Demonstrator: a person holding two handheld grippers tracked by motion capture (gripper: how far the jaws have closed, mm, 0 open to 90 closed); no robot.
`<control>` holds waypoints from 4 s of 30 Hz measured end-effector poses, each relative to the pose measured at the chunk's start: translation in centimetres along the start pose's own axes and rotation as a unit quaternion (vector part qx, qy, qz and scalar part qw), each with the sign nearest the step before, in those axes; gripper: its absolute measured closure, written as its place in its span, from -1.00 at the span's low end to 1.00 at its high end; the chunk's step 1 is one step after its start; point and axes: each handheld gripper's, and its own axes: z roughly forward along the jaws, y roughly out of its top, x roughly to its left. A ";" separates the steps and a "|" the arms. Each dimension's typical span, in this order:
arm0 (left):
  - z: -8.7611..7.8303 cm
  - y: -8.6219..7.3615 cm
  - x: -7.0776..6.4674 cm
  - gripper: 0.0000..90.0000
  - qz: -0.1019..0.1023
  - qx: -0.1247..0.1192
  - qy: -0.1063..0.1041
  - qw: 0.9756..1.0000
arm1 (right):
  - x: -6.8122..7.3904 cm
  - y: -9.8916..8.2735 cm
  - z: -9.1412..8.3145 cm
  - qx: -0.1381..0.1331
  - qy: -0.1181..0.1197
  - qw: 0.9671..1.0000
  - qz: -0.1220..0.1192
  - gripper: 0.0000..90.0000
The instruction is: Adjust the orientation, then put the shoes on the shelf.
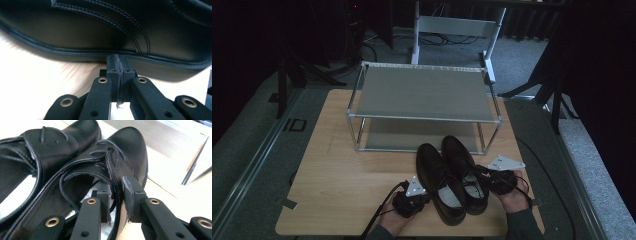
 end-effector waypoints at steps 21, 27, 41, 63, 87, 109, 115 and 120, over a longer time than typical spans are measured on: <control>1.4 1.2 -1.3 0.72 0.033 0.012 -0.039 0.999 | -1.7 -0.1 -0.2 0.001 -0.010 1.000 0.024 0.54; 1.2 1.1 -1.2 0.56 0.045 0.020 -0.031 0.998 | -1.6 -0.3 -0.9 0.006 -0.015 0.999 0.037 0.45; -2.0 -1.0 1.7 0.49 0.009 0.007 0.006 1.000 | -0.3 0.0 -4.2 -0.017 -0.012 0.998 0.060 0.42; -3.6 -1.8 4.1 0.45 -0.025 0.001 0.051 0.998 | 4.4 -0.5 -4.0 0.032 0.010 0.995 0.097 0.24; -3.2 -1.8 3.7 0.44 -0.016 0.010 0.054 0.998 | 5.3 0.0 -0.9 0.147 -0.019 0.983 0.112 0.46; -3.1 -1.8 3.8 0.44 -0.020 0.009 0.056 0.998 | 4.5 -0.1 -0.8 0.133 0.006 0.980 0.145 0.78; -3.2 -1.7 3.8 0.44 -0.019 0.006 0.056 0.998 | 4.5 0.3 -0.9 0.124 0.005 0.982 0.145 0.78; -3.2 -1.7 3.8 0.45 -0.019 0.003 0.057 0.998 | 4.6 0.6 -0.9 0.118 0.006 0.982 0.149 0.78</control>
